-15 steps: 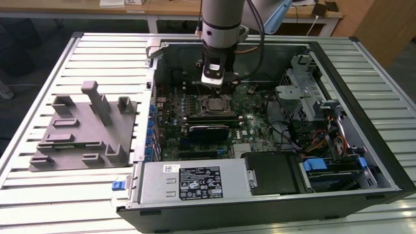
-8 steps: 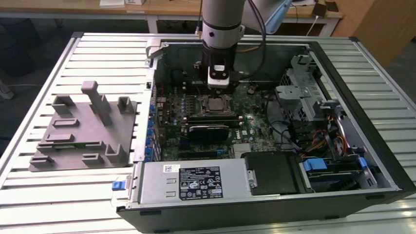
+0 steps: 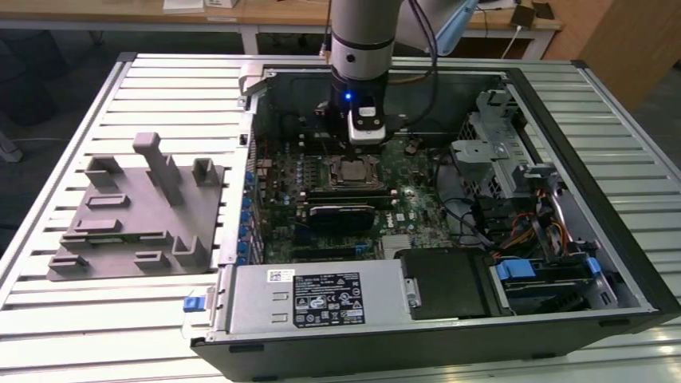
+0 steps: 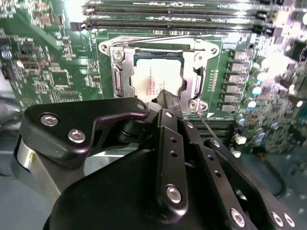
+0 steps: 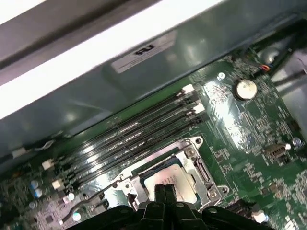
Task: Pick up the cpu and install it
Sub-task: 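Close the cpu cover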
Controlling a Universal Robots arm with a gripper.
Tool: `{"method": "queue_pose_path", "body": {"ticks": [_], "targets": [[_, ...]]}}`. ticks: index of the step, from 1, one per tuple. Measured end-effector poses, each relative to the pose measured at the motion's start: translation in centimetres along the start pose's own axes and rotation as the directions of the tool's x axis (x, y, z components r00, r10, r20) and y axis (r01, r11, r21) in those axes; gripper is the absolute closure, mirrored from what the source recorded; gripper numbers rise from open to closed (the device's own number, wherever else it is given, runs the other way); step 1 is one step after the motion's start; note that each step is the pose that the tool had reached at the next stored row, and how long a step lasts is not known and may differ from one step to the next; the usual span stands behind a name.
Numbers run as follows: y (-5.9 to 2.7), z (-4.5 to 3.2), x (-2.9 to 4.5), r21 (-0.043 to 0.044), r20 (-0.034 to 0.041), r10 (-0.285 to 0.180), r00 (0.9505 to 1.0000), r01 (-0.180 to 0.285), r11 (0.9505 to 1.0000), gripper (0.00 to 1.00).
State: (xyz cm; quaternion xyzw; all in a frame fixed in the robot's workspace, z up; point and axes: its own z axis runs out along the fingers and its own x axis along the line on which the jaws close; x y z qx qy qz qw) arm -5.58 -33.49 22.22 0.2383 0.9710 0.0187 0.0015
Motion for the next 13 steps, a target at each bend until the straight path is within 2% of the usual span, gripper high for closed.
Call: {"method": "queue_pose_path", "body": {"ticks": [3,7,10,13], "targets": [[0.0,0.03,0.0,0.0015,-0.0015,-0.054,0.9985,0.054,0.9985,0.89],[0.0,0.07,0.0,0.0021,-0.004,-0.127,0.9919,0.127,0.9919,0.89],[0.0,0.11,0.0,0.0021,-0.006,-0.18,0.9836,0.18,0.9836,0.89],[-0.01,0.15,0.0,0.0021,-0.0081,-0.235,0.972,0.235,0.972,0.89]]}}
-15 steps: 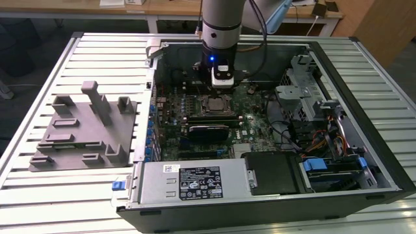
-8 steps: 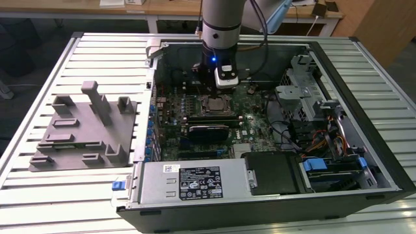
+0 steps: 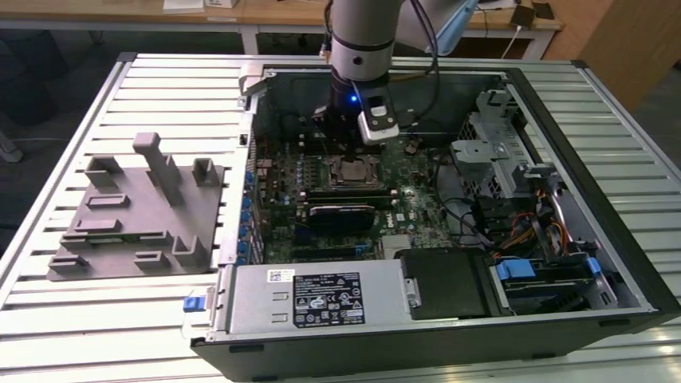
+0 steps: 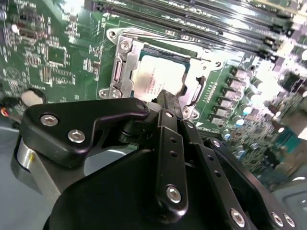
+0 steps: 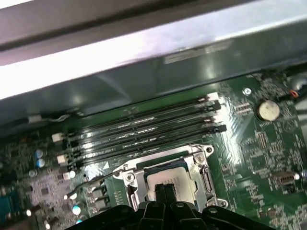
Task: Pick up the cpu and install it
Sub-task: 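Close the cpu cover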
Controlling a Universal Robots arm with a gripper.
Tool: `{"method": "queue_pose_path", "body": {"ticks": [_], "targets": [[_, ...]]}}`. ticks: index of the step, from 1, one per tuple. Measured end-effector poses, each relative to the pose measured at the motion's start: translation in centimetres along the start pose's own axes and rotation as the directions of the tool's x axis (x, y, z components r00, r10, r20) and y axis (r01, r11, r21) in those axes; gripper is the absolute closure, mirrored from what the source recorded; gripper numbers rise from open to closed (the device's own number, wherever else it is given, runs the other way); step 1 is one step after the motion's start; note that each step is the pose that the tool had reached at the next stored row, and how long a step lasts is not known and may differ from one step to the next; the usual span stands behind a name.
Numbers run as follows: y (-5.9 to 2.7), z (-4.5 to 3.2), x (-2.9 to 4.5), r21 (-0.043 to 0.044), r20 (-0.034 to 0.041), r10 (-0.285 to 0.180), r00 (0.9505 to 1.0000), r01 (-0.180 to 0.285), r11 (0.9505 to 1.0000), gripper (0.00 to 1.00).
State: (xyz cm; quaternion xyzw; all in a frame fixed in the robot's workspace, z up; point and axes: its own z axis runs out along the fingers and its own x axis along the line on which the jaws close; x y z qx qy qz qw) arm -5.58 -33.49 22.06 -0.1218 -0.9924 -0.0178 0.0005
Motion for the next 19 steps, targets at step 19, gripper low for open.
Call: {"method": "queue_pose_path", "body": {"ticks": [19], "targets": [[0.0,0.15,-0.02,0.0322,-0.0044,-0.194,0.9809,0.194,0.9804,0.89]]}}
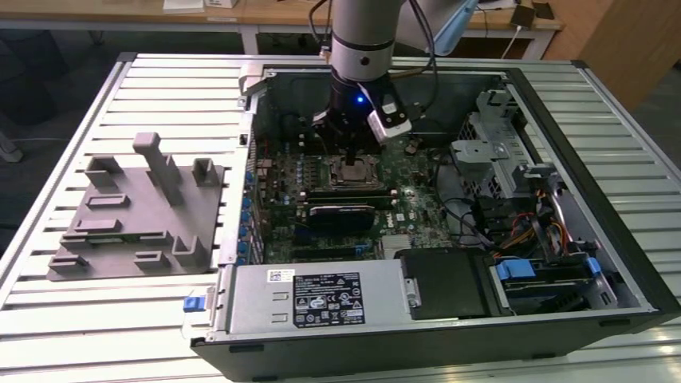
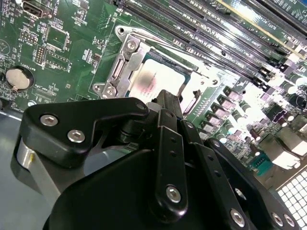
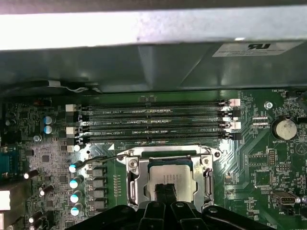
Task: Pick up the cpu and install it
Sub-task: 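Close the cpu cover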
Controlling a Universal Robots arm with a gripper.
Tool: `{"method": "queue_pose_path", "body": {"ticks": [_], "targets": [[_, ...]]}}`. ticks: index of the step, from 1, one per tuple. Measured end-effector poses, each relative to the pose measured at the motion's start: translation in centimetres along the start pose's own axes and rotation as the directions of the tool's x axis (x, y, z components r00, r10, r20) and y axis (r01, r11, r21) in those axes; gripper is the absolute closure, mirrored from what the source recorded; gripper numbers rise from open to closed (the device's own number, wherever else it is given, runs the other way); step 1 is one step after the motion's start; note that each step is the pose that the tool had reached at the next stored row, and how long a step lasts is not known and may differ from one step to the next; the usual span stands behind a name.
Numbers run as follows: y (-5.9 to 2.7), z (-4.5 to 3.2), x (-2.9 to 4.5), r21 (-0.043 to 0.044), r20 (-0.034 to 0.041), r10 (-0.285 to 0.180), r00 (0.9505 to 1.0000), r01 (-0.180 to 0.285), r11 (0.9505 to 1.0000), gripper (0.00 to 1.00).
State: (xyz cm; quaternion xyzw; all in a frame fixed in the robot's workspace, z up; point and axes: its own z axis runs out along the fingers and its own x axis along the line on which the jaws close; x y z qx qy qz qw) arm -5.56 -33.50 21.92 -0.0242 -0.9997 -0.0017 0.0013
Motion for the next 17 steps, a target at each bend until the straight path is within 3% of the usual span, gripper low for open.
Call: {"method": "queue_pose_path", "body": {"ticks": [3,7,10,17], "targets": [[-0.02,0.14,0.02,-0.0002,0.0025,0.002,1.0,-0.002,1.0,0.89],[-0.06,0.43,0.29,-0.0013,0.0229,0.004,0.9997,-0.004,1.0,0.89],[-0.12,0.52,0.8,-0.0017,0.0312,0.004,0.9995,-0.004,1.0,0.89],[-0.19,0.73,1.85,-0.0019,0.0336,0.013,0.9994,-0.013,0.9999,0.89]]}}
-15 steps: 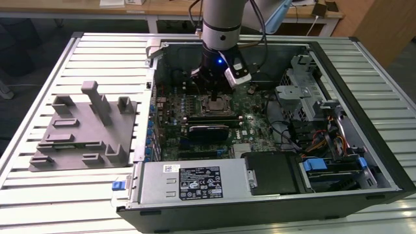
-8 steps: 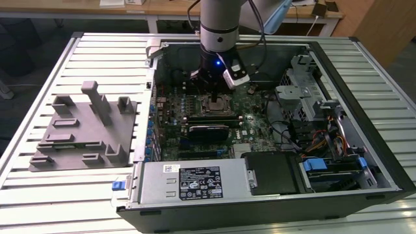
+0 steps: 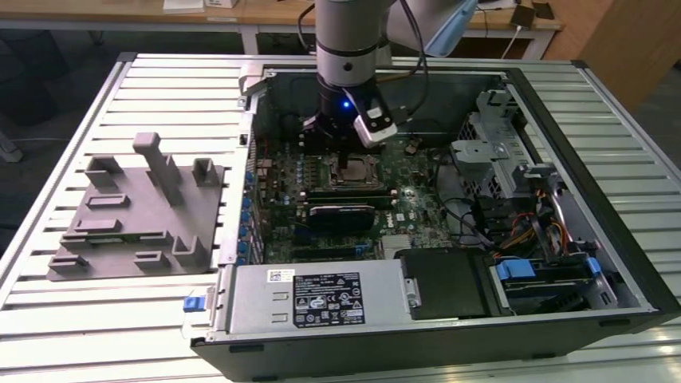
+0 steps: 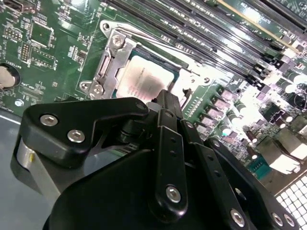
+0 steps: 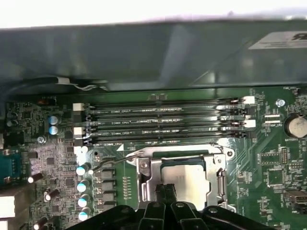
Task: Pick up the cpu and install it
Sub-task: 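Close the cpu cover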
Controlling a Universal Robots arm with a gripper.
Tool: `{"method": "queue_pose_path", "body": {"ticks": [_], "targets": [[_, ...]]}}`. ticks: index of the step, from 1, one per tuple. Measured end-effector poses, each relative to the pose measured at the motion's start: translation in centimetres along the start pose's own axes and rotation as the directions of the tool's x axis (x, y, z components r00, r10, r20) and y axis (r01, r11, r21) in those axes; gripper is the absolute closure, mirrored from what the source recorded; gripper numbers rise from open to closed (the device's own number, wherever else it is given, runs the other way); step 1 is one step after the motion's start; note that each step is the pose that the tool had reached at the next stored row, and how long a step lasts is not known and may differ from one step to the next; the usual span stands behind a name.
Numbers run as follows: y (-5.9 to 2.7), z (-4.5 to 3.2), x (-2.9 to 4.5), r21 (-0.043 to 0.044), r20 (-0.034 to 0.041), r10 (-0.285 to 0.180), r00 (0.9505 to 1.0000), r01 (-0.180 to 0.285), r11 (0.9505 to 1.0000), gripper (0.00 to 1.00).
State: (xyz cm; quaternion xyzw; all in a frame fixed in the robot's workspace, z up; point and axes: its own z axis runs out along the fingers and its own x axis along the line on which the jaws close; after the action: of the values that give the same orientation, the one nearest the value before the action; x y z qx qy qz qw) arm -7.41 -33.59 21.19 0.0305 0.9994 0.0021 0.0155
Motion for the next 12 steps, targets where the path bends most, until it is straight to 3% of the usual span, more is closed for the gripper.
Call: {"method": "queue_pose_path", "body": {"ticks": [12], "targets": [[-0.36,0.66,0.61,0.0005,0.0002,0.017,0.9999,-0.017,0.9999,0.89]]}}
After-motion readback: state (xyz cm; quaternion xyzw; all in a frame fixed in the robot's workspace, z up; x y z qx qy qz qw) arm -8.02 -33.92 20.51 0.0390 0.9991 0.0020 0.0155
